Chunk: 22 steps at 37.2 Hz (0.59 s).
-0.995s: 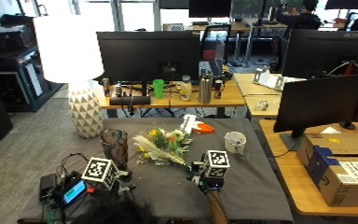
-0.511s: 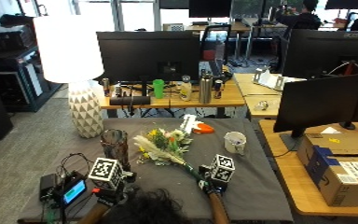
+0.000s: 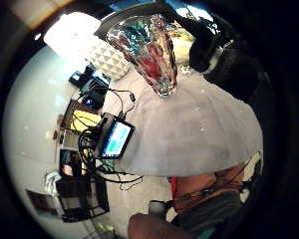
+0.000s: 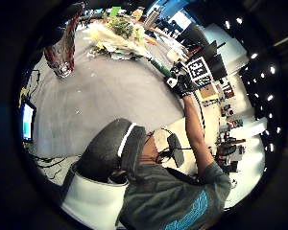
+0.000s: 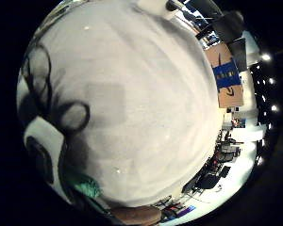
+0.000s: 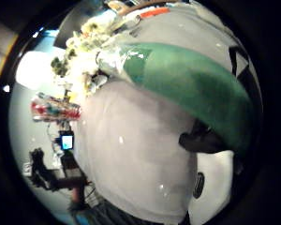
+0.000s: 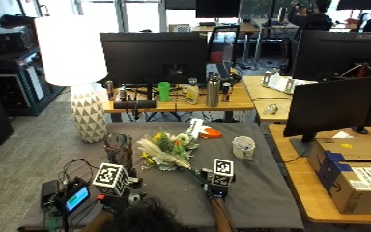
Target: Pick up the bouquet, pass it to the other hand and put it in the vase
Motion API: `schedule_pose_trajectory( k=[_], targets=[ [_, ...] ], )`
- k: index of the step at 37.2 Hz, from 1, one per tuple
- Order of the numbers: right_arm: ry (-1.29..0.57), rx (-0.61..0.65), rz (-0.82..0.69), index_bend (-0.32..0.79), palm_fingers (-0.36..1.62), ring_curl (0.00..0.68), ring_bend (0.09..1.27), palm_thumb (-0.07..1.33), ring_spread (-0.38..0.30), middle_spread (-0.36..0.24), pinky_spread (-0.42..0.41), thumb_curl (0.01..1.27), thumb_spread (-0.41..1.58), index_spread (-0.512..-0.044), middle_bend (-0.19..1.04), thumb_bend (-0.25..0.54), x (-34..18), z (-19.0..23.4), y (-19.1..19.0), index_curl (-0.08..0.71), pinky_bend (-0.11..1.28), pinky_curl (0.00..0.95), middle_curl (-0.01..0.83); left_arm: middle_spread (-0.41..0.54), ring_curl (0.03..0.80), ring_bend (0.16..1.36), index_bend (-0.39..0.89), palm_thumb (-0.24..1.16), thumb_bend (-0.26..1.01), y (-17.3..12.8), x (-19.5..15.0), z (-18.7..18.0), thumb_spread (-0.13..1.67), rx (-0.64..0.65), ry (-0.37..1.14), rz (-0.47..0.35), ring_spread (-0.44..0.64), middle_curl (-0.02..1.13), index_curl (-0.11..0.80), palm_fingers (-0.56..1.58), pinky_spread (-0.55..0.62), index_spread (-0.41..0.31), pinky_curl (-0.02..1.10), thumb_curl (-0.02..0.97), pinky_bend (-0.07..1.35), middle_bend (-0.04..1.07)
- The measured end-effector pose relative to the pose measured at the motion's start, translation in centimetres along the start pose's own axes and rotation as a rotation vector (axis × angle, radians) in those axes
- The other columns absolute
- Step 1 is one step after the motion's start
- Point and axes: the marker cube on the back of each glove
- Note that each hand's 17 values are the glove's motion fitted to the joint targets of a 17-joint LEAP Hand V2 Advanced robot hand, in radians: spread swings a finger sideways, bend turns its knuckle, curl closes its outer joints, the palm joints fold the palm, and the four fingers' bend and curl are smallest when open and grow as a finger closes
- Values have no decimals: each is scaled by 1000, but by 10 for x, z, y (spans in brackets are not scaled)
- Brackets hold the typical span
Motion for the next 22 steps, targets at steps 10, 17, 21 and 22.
schedule_pose_trajectory(
  k=[10, 17, 21, 22],
  targets=[
    [-215, 80, 34, 185, 1461, 494, 868, 977, -170, -141, -244, 541, 746, -238, 607, -19, -8, -15, 0, 368, 632, 416, 507, -51, 348, 722, 79, 174, -29, -6, -2, -19, 951, 29, 31, -14, -13, 406, 140, 471, 187, 7, 378, 285, 475, 254],
    [-459, 209, -17, 205, 1425, 525, 925, 978, -188, -160, -282, 577, 710, -236, 670, -22, -36, -64, 4, 411, 674, 443, 544, -54, 346, 714, 84, 175, -28, -26, 8, -59, 953, 144, 71, 16, -19, 407, 145, 503, 169, 1, 380, 287, 472, 255],
    [-618, 272, -87, 207, 1412, 533, 943, 976, -193, -166, -291, 594, 700, -236, 687, -24, -61, -98, 15, 433, 693, 454, 556, -59, 347, 713, 87, 184, -25, -36, 16, -75, 955, 188, 101, 35, -26, 407, 150, 522, 148, -5, 383, 289, 471, 248],
    [-672, 285, -115, 207, 1410, 534, 948, 976, -194, -167, -294, 597, 698, -236, 690, -24, -71, -109, 20, 439, 699, 457, 558, -65, 345, 708, 99, 184, -25, -40, 19, -78, 956, 198, 116, 42, -27, 407, 155, 537, 141, -11, 382, 289, 466, 248]
  ],
)
